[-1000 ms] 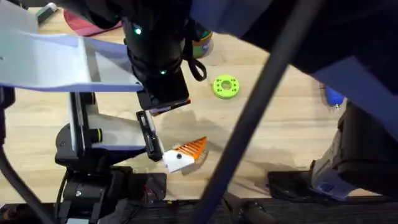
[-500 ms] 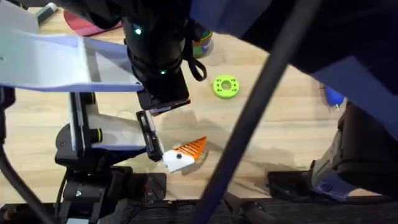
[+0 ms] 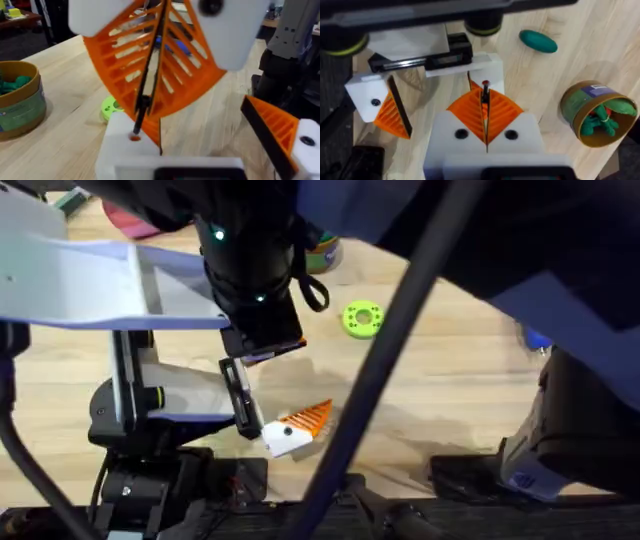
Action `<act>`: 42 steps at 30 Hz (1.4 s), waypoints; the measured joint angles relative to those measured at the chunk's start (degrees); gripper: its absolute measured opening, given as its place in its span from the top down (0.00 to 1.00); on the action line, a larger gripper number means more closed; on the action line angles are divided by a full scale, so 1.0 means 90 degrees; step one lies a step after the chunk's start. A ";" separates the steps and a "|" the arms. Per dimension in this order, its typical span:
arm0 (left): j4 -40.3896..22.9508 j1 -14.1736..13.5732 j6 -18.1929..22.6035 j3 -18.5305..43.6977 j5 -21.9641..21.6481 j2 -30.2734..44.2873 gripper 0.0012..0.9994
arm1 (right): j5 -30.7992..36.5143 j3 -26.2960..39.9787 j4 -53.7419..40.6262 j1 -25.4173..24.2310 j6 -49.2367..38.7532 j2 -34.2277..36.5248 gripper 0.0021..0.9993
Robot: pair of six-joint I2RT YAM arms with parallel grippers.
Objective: Pick up the gripper from the table and insert it into the empty holder that is missing its gripper. Then pick up a screw, insert it into the mounting hole, and use the screwdriver to tighten it. Finally, clean up the table by picking up the vegetable and placing it into the bucket.
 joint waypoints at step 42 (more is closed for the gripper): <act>0.0000 0.0000 -0.0002 0.0000 0.0000 0.0000 0.01 | 0.0000 0.0000 -0.0013 -0.0019 0.0029 0.0288 0.99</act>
